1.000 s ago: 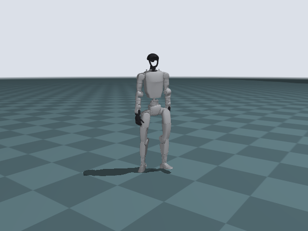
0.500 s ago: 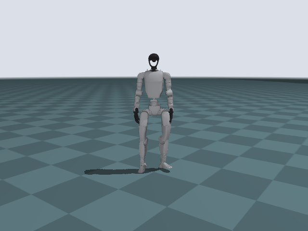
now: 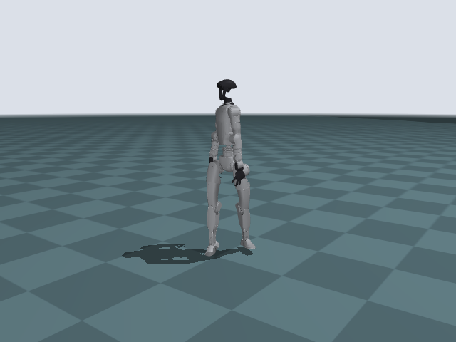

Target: In place motions

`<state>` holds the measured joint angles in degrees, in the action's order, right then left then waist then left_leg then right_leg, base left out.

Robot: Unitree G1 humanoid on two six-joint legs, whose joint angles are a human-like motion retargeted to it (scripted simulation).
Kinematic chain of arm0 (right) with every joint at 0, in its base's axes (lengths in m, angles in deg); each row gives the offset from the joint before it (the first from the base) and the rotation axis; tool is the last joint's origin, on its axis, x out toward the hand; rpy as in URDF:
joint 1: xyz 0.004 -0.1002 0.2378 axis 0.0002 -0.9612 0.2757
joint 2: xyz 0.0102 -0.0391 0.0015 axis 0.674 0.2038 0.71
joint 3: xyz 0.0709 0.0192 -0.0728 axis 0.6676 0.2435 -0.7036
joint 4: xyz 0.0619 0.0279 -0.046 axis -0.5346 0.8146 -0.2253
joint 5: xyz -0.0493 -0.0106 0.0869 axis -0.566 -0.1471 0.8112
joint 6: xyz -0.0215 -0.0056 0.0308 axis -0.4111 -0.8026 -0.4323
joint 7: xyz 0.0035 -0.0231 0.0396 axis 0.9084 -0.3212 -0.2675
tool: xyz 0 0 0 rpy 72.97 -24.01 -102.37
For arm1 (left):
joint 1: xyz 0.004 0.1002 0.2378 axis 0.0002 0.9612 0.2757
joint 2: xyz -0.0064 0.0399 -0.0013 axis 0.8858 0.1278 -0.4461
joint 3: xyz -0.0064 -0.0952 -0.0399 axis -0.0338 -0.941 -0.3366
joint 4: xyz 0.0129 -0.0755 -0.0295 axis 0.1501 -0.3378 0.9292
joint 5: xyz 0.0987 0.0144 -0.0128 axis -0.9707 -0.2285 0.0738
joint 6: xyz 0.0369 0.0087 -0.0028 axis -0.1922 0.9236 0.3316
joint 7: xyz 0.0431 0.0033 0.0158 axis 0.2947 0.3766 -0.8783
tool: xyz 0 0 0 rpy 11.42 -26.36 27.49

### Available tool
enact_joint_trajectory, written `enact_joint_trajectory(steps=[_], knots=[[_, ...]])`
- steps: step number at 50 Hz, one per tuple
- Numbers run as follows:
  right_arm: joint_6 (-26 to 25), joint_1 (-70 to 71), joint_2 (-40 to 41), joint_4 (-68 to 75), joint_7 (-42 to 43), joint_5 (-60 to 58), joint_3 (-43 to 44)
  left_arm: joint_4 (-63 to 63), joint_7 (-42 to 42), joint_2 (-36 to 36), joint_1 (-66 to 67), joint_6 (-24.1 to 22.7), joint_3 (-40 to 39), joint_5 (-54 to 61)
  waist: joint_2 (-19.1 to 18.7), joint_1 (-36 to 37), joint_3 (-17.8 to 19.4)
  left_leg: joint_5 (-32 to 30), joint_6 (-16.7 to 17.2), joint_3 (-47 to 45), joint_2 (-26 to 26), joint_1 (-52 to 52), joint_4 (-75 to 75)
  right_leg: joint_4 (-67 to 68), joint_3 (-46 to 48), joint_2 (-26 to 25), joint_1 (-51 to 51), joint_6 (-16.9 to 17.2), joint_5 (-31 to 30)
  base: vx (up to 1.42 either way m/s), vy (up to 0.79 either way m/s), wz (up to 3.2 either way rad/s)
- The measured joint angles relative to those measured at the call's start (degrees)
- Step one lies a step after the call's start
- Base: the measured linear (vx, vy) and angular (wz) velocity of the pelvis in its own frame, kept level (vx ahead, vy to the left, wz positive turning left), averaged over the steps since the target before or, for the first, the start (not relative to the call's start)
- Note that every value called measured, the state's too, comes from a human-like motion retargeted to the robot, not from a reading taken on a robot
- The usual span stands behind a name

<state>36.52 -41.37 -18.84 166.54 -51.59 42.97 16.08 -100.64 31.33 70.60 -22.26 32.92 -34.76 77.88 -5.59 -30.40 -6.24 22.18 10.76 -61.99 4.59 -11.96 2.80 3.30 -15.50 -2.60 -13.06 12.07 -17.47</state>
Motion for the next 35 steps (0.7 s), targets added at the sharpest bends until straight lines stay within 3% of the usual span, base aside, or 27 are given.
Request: enact_joint_trajectory(steps=[10, 19, 35], knots=[[-1.67, -2.05, -0.07, 5.80, 1.78, 1.92, 2.49, 2.50, 0.48, 0.09, -2.47, -0.50, 1.47, -0.14, -0.17, -3.91, 0.99, -0.67, 1.60, -4.98, -0.75, -1.75, 0.38, -0.72, -1.88, -1.65, -0.83, 2.91, -1.94, -0.03, 0.06, -0.78], [-1.99, -3.64, 0.92, 5.58, 0.87, 2.49, 2.85, 2.11, 0.63, -0.40, -2.08, -0.66, 0.74, 0.16, -0.04, -5.29, 1.13, -0.98, 2.35, -5.83, -0.17, -2.40, 0.25, -0.90, -1.68, -2.74, -0.46, 2.93, -1.99, 0.00, -0.01, -0.13], [-0.12, -0.81, 1.14, -2.25, -0.76, 2.94, 1.60, -0.84, -0.27, -0.15, -0.58, -0.19, 0.04, -0.49, -0.16, -0.94, 0.16, -0.37, 1.41, -2.99, -0.86, -0.63, -0.39, -0.71, 0.34, -0.69, -0.52, 2.60, -0.88, 0.01, -0.02, 0.21]])
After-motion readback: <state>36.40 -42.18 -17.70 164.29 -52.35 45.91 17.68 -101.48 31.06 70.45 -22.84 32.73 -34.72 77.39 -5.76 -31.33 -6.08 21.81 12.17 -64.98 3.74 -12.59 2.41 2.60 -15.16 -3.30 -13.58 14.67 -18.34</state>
